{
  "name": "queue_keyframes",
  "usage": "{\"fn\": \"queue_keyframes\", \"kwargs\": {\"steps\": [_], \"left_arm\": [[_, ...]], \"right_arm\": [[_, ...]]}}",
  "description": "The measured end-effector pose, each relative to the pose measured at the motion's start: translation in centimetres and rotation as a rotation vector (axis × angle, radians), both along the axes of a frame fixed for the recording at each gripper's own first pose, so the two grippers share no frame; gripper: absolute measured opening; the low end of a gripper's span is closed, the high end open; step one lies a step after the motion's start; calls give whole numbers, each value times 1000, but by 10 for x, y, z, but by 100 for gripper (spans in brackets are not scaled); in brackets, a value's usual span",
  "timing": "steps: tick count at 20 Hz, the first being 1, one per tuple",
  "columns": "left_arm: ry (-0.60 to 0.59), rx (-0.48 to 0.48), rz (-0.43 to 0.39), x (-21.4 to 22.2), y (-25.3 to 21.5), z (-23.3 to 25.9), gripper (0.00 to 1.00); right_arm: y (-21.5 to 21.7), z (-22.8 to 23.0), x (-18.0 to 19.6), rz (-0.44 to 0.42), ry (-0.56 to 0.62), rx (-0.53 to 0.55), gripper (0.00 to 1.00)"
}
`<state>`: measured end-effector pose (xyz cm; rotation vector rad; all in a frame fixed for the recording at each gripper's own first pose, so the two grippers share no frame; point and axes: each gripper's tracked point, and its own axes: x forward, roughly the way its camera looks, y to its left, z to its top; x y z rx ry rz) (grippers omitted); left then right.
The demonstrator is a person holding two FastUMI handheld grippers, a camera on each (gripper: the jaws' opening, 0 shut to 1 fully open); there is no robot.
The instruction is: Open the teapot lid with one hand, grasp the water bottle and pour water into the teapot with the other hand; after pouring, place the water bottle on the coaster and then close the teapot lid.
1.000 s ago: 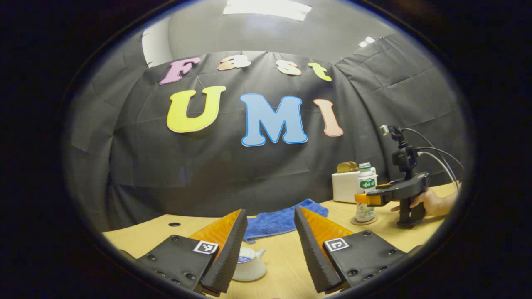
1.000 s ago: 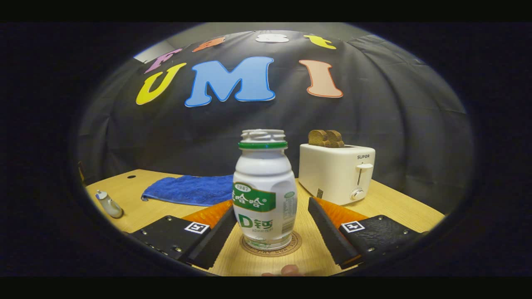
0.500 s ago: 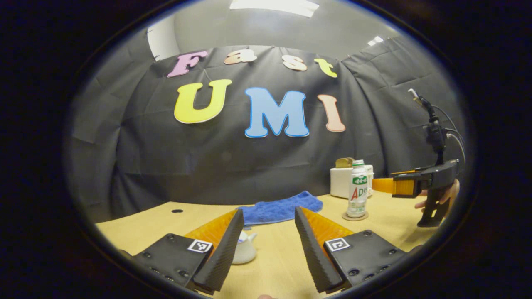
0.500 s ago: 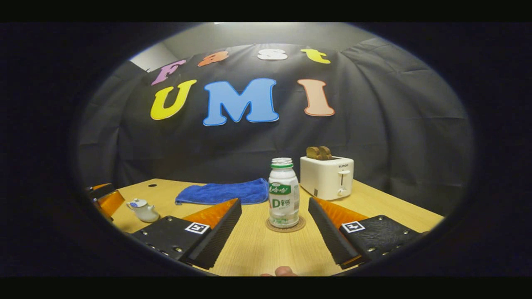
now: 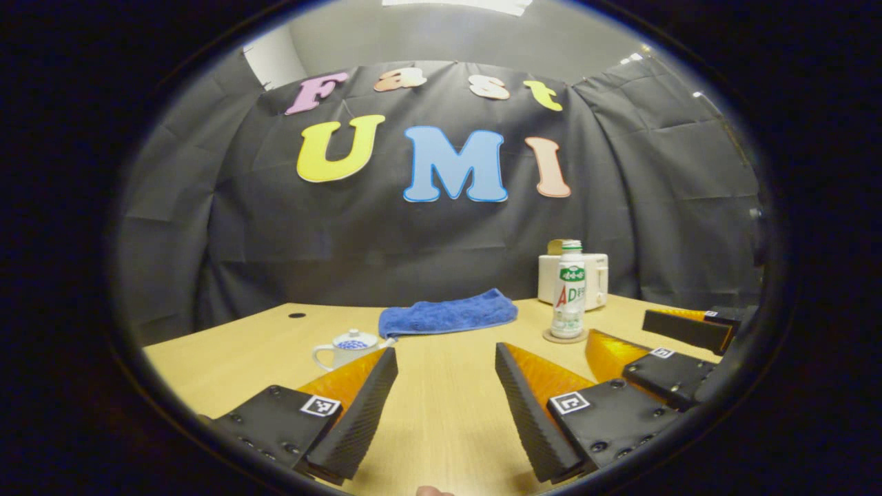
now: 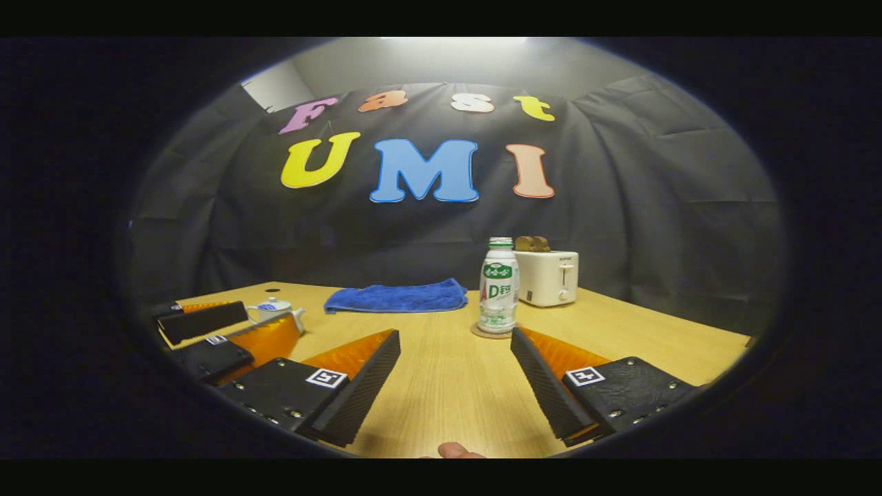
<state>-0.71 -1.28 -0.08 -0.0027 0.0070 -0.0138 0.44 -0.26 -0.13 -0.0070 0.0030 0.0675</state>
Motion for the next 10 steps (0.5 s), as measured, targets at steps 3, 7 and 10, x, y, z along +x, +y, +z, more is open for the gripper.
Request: {"fn": "queue_keyframes", "kwargs": {"steps": [3,7,10], "left_arm": [[-2,3,-5,2,-6,8,99],[-2,2,3,2,-4,6,99],[-4,2,-17,6,-9,6,99]], "right_arm": [[3,4,-5,27,2,-4,94],[2,3,-4,27,3,-6,94],[0,2,-4,16,3,-4,94]]}}
